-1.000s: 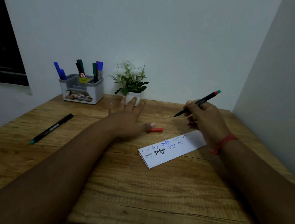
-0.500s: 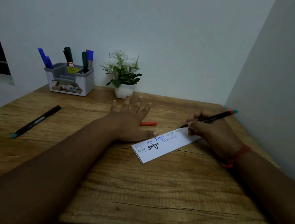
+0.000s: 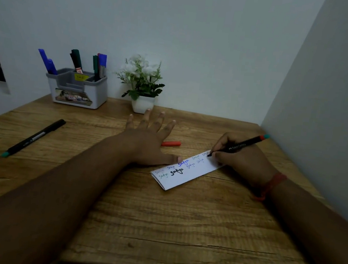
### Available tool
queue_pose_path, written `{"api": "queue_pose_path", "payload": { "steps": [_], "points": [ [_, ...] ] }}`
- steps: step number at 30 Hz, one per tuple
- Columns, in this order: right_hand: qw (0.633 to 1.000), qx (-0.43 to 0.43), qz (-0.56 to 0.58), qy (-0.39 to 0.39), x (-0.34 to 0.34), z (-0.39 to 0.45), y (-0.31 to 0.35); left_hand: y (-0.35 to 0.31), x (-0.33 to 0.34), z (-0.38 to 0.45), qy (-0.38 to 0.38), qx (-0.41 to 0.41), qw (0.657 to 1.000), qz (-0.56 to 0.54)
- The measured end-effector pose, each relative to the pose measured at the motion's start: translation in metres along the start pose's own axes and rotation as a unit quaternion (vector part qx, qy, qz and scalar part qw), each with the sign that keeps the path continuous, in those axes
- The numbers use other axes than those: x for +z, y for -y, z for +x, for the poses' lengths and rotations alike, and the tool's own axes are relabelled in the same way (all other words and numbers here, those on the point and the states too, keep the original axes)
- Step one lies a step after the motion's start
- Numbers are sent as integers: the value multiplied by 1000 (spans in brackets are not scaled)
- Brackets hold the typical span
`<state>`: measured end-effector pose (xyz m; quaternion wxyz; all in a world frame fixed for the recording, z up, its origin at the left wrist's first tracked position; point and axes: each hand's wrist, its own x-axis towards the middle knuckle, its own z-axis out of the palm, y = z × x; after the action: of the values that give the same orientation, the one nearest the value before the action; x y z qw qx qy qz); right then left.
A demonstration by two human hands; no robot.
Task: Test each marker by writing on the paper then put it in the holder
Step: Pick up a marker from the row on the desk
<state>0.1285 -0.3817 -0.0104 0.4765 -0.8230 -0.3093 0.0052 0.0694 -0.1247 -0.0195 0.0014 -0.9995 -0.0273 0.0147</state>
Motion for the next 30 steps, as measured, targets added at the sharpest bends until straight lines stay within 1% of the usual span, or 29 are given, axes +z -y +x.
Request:
{"api": "queue_pose_path", "payload": {
  "steps": [9, 17, 23, 30],
  "points": [
    [1000, 15, -19, 8, 0, 4, -3, 1, 1, 1, -1, 3, 1000, 0],
    [1000, 18, -11, 22, 0, 3, -2, 2, 1, 2, 0, 2, 1000, -2],
    [1000, 21, 14, 0, 0, 6, -7, 3, 3, 3, -1, 4, 1000, -2],
    [1000, 27, 4, 9, 1, 5, -4, 1, 1, 1, 1, 3, 1000, -1]
  ]
}}
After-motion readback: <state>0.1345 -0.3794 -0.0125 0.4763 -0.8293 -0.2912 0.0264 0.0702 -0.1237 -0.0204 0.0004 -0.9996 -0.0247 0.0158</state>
